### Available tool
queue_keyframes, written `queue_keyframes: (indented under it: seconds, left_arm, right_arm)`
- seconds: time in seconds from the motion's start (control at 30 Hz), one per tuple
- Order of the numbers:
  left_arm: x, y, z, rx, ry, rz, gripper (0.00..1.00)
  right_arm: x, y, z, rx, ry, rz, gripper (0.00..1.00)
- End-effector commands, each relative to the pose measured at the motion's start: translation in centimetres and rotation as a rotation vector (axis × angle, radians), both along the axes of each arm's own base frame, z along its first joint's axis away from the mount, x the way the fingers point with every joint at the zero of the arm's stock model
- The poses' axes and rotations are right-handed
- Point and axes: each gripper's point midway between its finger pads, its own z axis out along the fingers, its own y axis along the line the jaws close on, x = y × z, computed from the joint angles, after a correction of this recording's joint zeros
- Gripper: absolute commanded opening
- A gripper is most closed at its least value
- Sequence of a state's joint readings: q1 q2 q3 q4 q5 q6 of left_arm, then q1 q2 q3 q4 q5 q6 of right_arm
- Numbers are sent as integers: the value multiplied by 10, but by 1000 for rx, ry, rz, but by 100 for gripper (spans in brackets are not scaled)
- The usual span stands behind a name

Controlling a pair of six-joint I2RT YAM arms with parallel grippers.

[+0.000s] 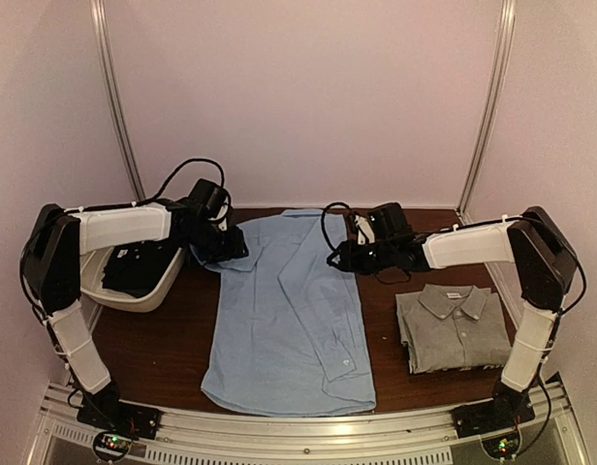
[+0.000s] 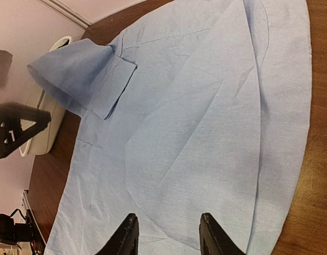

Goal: Fold and stack the long sleeve shirts
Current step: Pick up the sleeve from the center of the board.

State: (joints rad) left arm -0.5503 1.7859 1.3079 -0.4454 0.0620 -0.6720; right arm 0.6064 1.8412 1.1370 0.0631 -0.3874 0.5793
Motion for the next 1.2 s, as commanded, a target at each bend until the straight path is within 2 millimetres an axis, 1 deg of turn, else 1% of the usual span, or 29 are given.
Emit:
queue_keyframes:
  seconds: [0.0, 0.07, 0.1, 0.23, 0.33, 0.4, 0.53, 0.63, 0.73, 0.8, 0.93, 1.03, 1.17]
  left_arm:
    - [39, 39, -1, 90, -32, 77, 53]
    - [50, 53, -3, 90, -36, 114, 53]
    - [54, 53, -3, 66, -38, 110, 54]
    - [56, 38, -16, 7, 0, 49, 54]
    - [52, 39, -29, -1, 34, 80, 54]
    - [49, 45, -33, 1, 42, 126, 55]
    - [46, 60, -33, 6, 21, 220, 56]
    - [51, 74, -34, 47, -1, 297, 57]
    - [58, 80, -34, 45, -17, 336, 57]
    - [65, 80, -37, 33, -19, 343, 57]
    - [80, 73, -39, 21, -26, 328, 57]
    - [87, 71, -44, 25, -24, 326, 56]
    - [94, 69, -45, 23, -44, 319, 52]
  right_arm:
    - [2, 11, 7, 8, -17, 12, 41]
    - [0, 12, 12, 7, -26, 13, 42]
    - [-1, 11, 13, 6, -29, 14, 43]
    - [-6, 8, 14, -3, -29, 12, 43]
    - [-9, 5, 15, -10, -29, 13, 43]
    - [-11, 5, 17, -11, -32, 15, 44]
    - [-17, 3, 17, -12, -31, 19, 45]
    - [-19, 2, 18, -12, -31, 22, 45]
    - [-22, 1, 19, -10, -33, 21, 45]
    - [-23, 0, 20, -8, -36, 19, 45]
    - [-25, -1, 20, -8, -35, 16, 45]
    - [-26, -3, 22, -9, -36, 14, 45]
    - [-27, -3, 27, -5, -49, 11, 45]
